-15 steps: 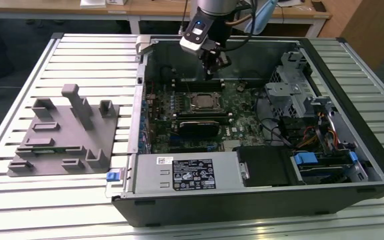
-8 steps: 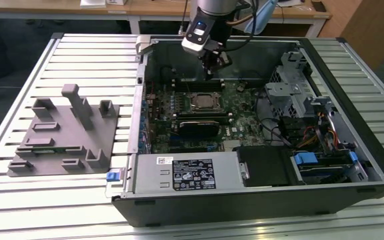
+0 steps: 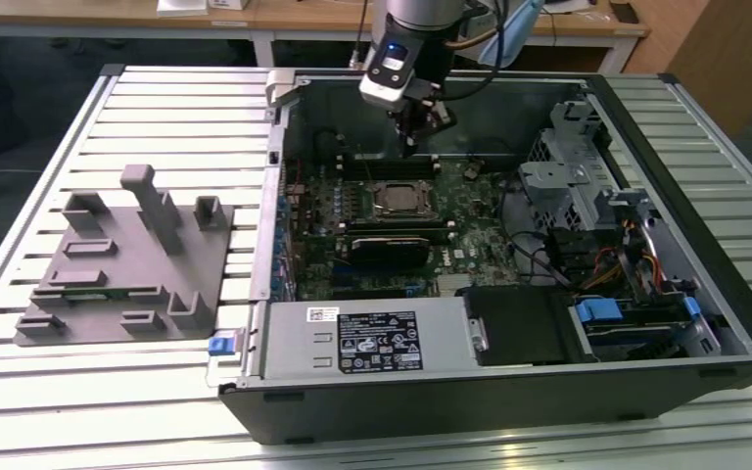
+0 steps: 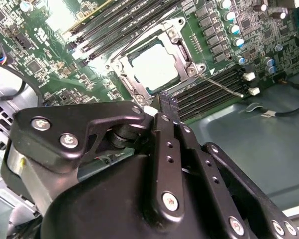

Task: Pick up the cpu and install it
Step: 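Install the first cpu locking lever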

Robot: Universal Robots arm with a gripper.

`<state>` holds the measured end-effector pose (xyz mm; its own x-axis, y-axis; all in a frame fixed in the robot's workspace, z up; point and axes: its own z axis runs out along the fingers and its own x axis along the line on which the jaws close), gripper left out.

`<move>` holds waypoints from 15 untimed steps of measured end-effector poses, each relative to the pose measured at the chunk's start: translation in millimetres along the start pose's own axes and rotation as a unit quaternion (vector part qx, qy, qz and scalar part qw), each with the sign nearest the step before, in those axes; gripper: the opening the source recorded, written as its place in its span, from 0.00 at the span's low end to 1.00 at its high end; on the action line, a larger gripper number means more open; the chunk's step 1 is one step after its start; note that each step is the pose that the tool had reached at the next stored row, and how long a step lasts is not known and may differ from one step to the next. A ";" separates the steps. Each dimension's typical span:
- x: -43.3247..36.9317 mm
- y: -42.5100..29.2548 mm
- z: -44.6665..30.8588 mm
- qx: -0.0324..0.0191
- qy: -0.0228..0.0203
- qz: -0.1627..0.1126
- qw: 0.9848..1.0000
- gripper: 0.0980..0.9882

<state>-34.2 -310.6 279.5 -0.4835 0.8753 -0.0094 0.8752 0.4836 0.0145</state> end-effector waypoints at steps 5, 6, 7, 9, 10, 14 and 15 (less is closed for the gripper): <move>0.0 0.0 0.0 0.000 0.000 -0.015 1.000 0.01; 0.0 0.0 0.0 0.000 0.000 -0.019 1.000 0.01; 0.0 0.0 0.0 0.000 0.000 -0.022 1.000 0.01; 0.0 0.0 0.0 0.000 0.000 -0.028 1.000 0.01; 0.0 0.0 0.0 0.000 0.000 -0.031 1.000 0.01; 0.0 0.0 0.0 0.000 0.001 -0.043 0.999 0.01; 0.0 0.0 0.0 0.000 0.001 -0.047 0.999 0.01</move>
<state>-34.2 -310.6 279.5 -0.5628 0.8265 -0.0094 0.8264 0.5629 0.0146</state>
